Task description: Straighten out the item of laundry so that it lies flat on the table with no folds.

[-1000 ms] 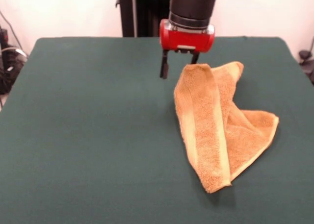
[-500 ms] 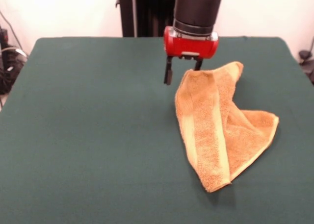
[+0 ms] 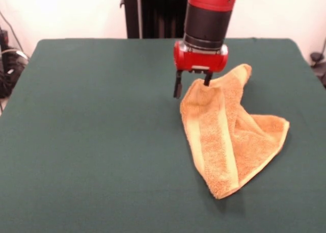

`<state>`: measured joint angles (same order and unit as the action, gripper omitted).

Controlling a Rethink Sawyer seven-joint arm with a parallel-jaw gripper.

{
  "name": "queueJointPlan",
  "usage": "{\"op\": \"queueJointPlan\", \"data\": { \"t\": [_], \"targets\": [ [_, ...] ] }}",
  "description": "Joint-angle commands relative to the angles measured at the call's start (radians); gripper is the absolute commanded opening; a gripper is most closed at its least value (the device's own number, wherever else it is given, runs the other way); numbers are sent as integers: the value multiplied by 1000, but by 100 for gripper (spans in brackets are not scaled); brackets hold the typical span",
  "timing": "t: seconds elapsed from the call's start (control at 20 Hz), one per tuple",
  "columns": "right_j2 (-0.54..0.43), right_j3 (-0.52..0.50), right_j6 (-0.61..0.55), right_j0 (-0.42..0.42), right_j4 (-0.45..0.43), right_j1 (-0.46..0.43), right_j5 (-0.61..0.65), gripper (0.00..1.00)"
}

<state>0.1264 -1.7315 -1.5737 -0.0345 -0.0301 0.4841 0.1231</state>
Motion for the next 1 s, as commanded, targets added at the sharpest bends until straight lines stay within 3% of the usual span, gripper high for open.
{"op": "queueJointPlan", "data": {
  "t": [0.05, 0.45, 0.5, 1.0],
  "targets": [
    [-33, 38, -236, 45, 52, -124, -100, 100],
    [-54, 17, -242, 23, 68, -113, -161, 100],
    [-58, 15, -241, 20, 67, -114, -170, 0],
    [-108, -5, -227, -25, 52, -110, -161, 0]
  ]
}}
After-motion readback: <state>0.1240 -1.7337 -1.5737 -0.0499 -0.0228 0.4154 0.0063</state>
